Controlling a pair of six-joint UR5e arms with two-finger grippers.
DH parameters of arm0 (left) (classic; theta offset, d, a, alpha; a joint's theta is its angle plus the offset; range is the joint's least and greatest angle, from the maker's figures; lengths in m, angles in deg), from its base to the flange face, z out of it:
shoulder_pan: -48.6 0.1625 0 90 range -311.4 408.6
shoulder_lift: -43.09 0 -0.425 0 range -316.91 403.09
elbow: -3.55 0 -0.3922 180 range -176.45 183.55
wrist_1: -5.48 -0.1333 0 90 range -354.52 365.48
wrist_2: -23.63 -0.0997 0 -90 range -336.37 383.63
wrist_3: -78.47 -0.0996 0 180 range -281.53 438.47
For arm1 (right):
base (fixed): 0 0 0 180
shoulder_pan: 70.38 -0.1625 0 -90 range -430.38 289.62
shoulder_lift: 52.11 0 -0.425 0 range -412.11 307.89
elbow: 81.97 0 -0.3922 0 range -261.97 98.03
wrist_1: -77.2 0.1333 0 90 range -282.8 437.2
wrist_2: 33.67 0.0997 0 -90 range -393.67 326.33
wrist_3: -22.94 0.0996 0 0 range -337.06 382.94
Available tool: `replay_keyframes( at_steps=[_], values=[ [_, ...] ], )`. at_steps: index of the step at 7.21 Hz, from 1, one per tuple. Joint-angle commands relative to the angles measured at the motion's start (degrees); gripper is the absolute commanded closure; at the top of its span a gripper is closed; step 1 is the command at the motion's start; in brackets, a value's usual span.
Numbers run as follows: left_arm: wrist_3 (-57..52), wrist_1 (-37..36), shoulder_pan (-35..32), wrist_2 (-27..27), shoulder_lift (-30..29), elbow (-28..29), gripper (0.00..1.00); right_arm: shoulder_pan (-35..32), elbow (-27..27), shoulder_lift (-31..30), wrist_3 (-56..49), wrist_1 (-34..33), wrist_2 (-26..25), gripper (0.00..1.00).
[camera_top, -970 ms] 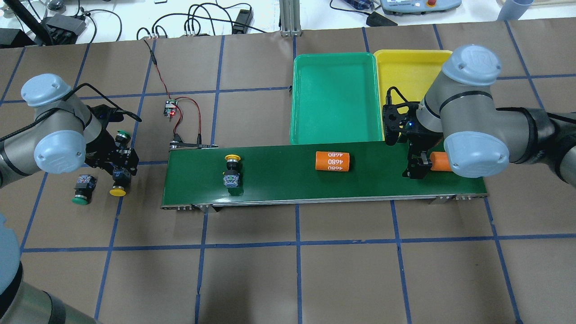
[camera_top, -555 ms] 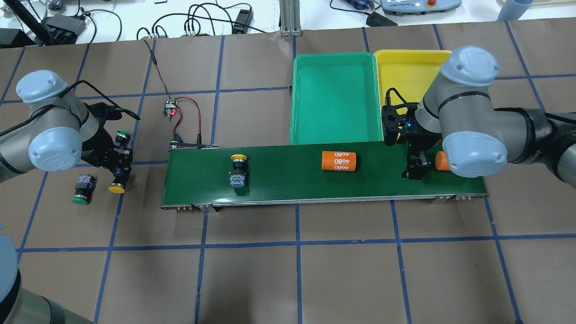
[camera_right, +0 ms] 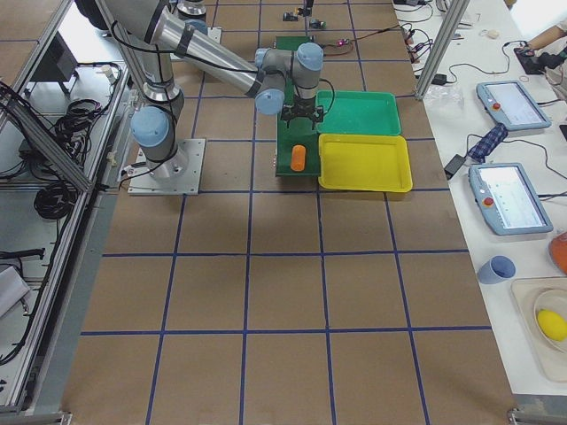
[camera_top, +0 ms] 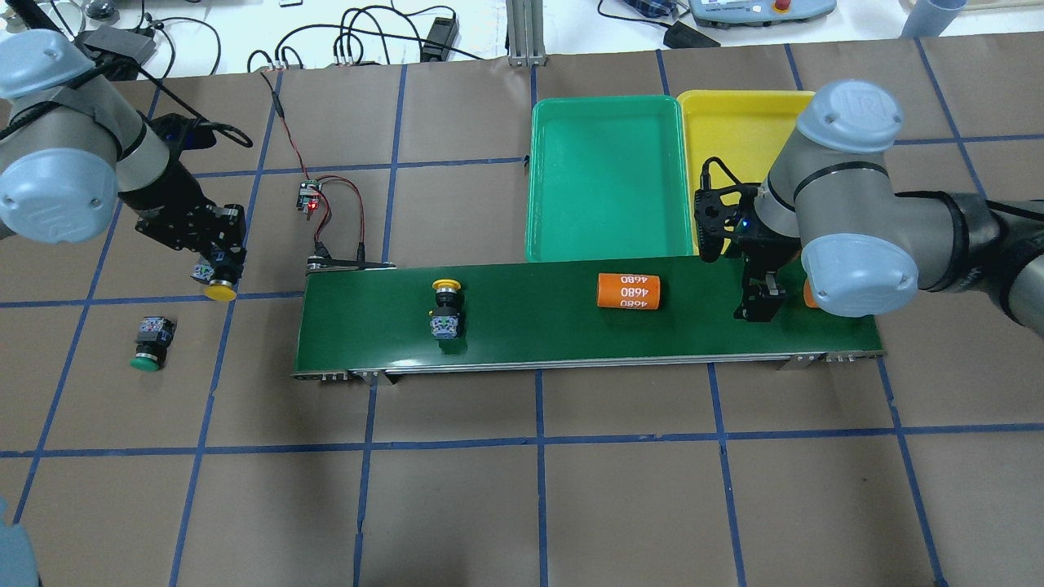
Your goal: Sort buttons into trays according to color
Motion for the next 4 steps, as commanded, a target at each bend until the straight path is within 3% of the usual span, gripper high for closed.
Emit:
replay_keyframes(
  at_steps=[1, 4],
  values=[
    [5.67, 1.32, -8.56, 0.55, -0.89, 0.75, 1.0, 0.0, -0.27, 0.13, 0.28, 0.05, -0.42, 0.0],
    [5.24, 0.72, -10.44, 0.46, 0.69, -5.03, 1.0, 1.58, -0.36, -0.04, -0.51, -0.21, -0.6, 0.0]
  ],
)
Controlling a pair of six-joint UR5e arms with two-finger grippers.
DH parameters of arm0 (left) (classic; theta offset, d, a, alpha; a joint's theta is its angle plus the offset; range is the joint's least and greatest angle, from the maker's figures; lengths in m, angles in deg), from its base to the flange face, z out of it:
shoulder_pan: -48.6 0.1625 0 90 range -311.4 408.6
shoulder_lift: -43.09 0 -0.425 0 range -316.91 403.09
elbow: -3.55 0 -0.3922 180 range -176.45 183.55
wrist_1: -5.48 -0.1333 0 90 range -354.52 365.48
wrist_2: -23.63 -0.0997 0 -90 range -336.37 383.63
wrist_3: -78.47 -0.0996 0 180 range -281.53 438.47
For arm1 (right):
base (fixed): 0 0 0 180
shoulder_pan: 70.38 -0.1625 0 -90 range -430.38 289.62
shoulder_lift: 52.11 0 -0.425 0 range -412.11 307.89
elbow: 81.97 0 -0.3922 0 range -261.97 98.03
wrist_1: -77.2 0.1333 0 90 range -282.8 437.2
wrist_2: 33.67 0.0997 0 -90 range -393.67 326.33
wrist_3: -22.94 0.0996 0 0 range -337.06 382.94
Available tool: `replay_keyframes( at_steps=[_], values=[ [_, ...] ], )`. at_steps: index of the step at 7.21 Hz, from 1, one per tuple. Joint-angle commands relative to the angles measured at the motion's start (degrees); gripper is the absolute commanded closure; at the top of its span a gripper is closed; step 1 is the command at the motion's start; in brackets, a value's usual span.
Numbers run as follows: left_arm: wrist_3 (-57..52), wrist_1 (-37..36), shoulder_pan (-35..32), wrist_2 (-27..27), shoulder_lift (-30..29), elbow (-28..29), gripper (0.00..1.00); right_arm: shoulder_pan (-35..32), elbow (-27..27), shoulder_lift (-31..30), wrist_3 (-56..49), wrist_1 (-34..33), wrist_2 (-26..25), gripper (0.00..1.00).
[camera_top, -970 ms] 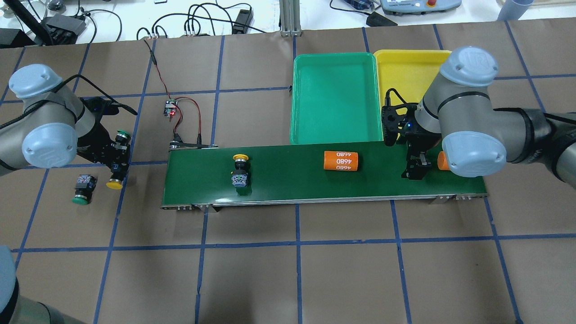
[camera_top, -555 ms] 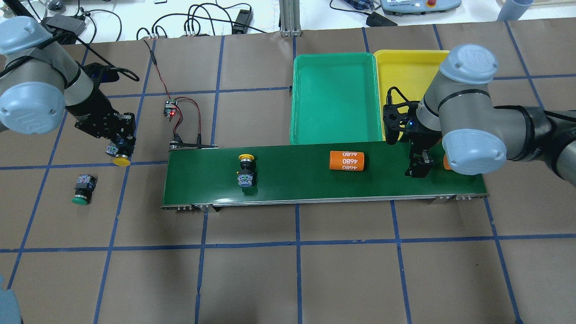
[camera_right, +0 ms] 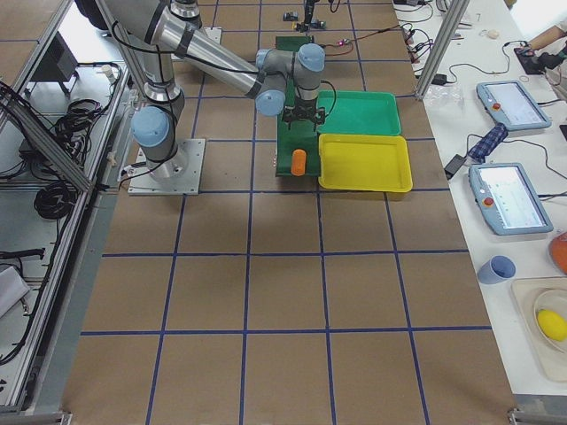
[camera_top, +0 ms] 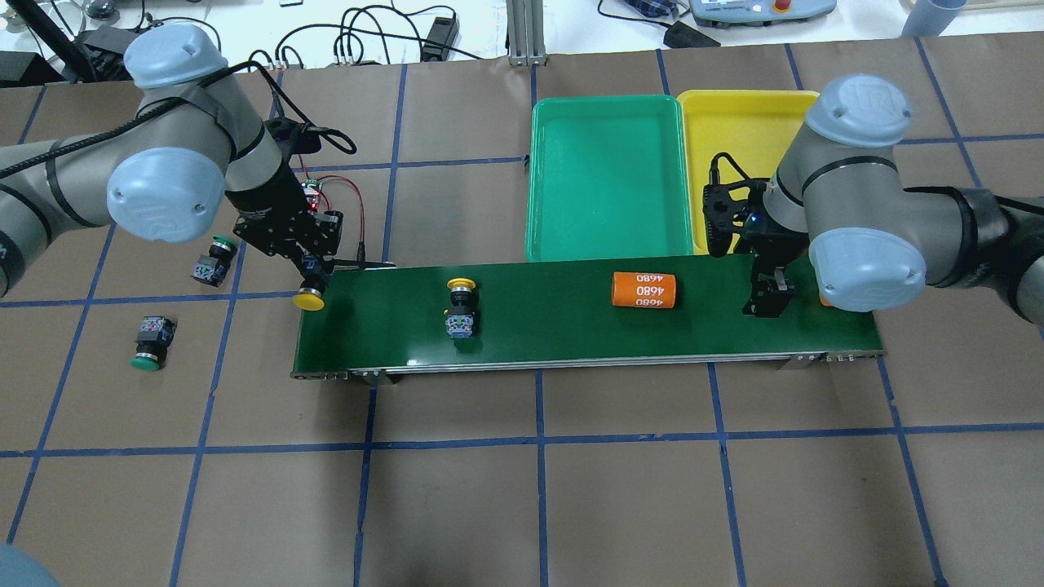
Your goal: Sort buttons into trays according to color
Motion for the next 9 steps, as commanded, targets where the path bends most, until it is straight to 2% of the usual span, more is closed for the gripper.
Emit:
replay_keyframes(
  at_steps=[1, 2, 3, 4, 6, 8, 9],
  values=[
    [0.26, -2.7, -0.42, 0.09, 0.42, -3.97, 1.0, 0.59, -0.5, 0.13, -0.17, -0.19, -0.05, 0.0],
    [0.35, -2.98, -0.42, 0.0, 0.42, -3.89, 0.83, 0.59, -0.68, 0.22, -0.08, -0.27, -0.14, 0.0],
    [0.36, -2.89, -0.42, -0.09, 0.5, -4.06, 0.01, 0.67, -1.2, 0.91, 0.27, -0.53, -1.54, 0.0],
    [0.27, -2.89, -0.42, -0.35, 0.59, -3.72, 0.0, 0.68, -3.73, 3.7, 0.36, -0.28, -1.9, 0.0],
    [0.27, -1.67, -0.33, -0.35, 2.95, -1.35, 0.0, 0.68, -4.55, 5.05, 0.19, -0.01, -1.9, 0.0],
    [-0.43, 4.98, 0.72, -1.66, 6.56, 4.95, 0.0, 0.68, -4.55, 4.96, 0.53, 0.25, -1.99, 0.0],
    [-0.61, 6.76, 3.86, -4.54, 6.57, 7.16, 0.0, 0.15, -4.2, 4.35, 0.62, 1.12, -1.9, 0.0]
  ],
)
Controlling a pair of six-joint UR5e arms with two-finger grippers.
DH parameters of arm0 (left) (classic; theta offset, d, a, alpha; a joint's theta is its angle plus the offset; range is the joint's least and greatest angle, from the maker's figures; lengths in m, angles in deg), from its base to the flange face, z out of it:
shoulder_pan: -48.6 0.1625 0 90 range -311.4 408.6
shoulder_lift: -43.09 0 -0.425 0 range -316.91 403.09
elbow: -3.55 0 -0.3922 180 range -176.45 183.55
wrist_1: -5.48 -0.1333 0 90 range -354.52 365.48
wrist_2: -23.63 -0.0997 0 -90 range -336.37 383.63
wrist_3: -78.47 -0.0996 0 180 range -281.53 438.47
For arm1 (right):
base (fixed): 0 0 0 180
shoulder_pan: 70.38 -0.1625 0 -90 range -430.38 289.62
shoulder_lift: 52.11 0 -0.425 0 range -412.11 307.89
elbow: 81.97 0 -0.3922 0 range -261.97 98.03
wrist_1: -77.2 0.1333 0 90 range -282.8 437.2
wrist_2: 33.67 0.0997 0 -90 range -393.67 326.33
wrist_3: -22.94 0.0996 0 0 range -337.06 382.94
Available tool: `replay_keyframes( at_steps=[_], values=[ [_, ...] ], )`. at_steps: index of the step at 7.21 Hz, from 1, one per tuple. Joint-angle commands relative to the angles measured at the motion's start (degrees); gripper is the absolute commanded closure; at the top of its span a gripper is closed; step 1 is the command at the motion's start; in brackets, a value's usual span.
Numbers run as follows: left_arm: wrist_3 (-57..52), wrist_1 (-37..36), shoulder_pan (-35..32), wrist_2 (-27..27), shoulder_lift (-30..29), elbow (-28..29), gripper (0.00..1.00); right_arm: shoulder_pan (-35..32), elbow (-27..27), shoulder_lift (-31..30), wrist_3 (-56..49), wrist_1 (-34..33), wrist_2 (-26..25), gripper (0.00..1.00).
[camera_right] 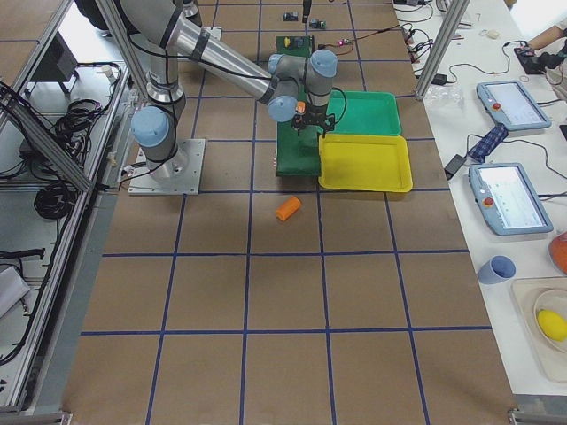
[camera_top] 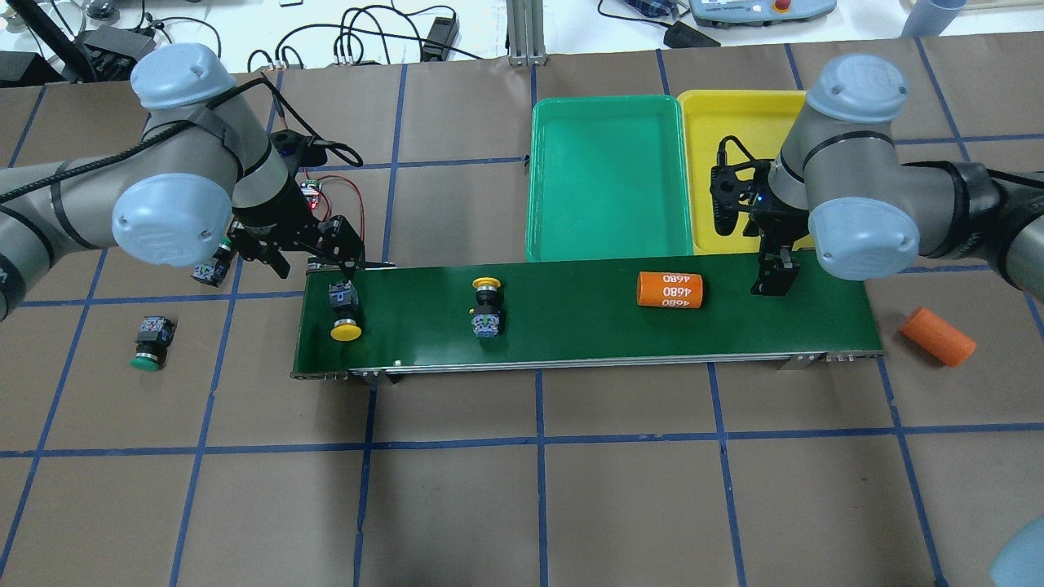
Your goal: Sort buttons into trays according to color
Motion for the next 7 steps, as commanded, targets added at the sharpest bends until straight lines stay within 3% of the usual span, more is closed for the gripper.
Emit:
replay_keyframes(
  at_steps=[1, 3, 5, 7],
  values=[
    [-4.05, 3.39, 7.63, -2.63, 0.75, 3.7, 0.0, -0.51, 0.26, -1.33, -0.5, 0.96, -0.84, 0.0],
    [-15.46, 3.31, 18.43, -2.54, -0.74, 2.92, 0.0, -0.51, 0.78, -1.17, -0.77, 1.05, -4.17, 0.0],
    [-22.95, 2.35, 22.61, -2.28, -2.06, 0.47, 0.0, -0.51, 1.4, -1.16, -0.34, 1.58, -4.81, 0.0],
    [-26.05, -10.59, 23.75, -2.54, -4.52, -6.8, 0.0, -0.69, 1.93, -1.51, 0.19, 1.75, -5.76, 0.0]
  ],
)
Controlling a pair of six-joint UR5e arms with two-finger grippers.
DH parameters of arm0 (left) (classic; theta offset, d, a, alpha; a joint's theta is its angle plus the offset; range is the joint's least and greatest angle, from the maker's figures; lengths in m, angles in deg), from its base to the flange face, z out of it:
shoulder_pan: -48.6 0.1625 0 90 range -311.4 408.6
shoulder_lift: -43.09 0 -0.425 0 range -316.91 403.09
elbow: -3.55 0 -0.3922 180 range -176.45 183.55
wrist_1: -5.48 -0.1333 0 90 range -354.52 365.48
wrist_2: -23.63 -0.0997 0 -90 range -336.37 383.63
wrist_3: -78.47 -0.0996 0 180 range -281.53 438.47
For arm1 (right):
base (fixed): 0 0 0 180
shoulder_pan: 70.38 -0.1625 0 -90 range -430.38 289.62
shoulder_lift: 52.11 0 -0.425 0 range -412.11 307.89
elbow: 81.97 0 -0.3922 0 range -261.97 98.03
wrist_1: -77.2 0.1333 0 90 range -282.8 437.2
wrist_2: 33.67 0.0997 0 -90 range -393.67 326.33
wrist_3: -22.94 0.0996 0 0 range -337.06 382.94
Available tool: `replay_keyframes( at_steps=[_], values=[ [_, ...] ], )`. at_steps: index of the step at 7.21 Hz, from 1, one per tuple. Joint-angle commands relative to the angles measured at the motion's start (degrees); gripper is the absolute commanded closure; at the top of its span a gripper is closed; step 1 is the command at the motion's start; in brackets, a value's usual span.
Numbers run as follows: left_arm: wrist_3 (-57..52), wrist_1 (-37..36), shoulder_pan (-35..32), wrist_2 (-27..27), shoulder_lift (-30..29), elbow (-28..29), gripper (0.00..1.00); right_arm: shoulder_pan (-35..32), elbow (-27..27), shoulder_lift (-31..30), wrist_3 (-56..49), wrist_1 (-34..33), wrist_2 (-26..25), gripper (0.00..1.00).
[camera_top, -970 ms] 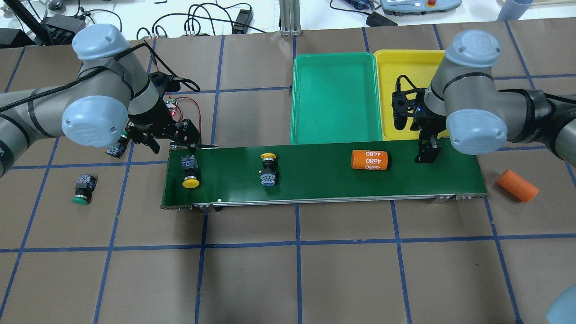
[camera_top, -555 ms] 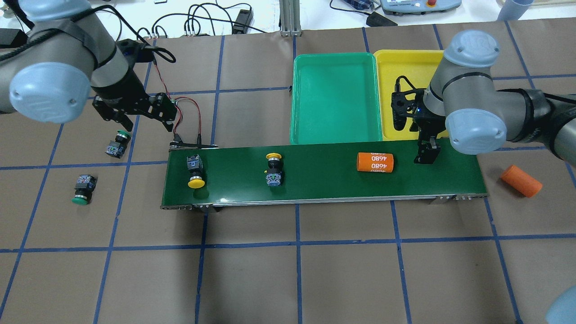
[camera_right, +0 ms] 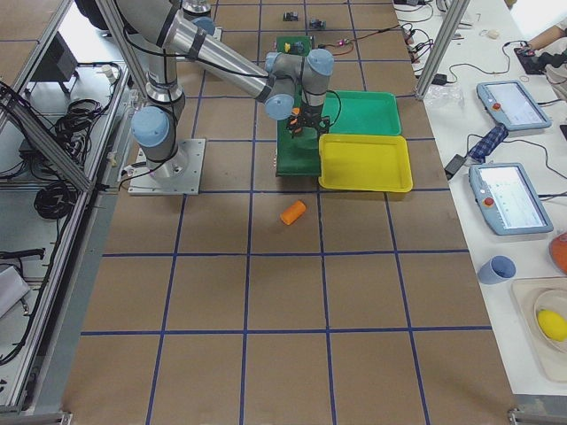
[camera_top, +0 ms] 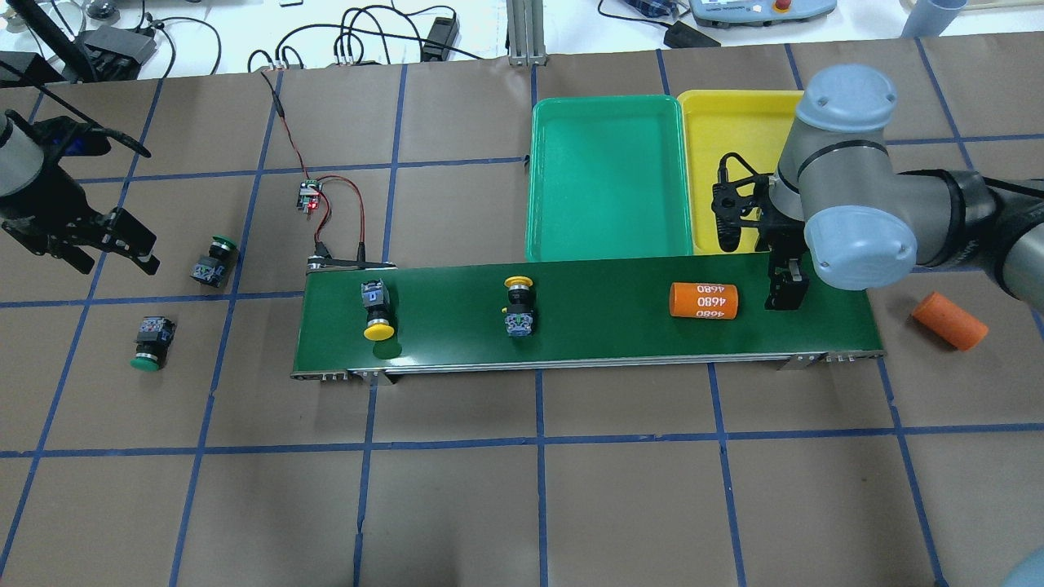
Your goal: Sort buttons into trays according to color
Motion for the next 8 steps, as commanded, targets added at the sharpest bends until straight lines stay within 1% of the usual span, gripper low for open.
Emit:
replay_keyframes(
  at_steps=[1, 2, 3, 4, 6, 8],
  values=[
    [-4.2, -13.99, 2.1, -0.02, -2.74, -9.03, 0.0, -1.05, 0.19, -0.23, 1.05, 0.2, -2.16, 0.0],
    [-8.14, -21.45, 3.5, 0.07, -4.23, -12.56, 0.0, -3.15, 0.18, -0.49, 4.54, 1.85, -3.05, 0.0],
    [-8.27, -23.53, 3.6, 0.42, -5.29, -12.85, 0.0, -5.0, 0.1, -0.4, 7.1, 2.39, -3.4, 0.0],
    [-8.44, -23.81, 3.69, 0.33, -6.0, -12.51, 0.0, -5.54, -0.16, -0.23, 6.43, 2.14, -4.97, 0.0],
    [-8.62, -25.91, 3.95, -0.02, -7.4, -12.24, 0.0, -6.06, 0.01, -0.31, 4.15, 1.87, -4.99, 0.0],
    [-8.62, -26.27, 5.61, 0.24, -8.81, -12.24, 0.0, -8.43, -0.25, 0.03, 2.11, 1.52, -4.99, 0.0]
  ],
)
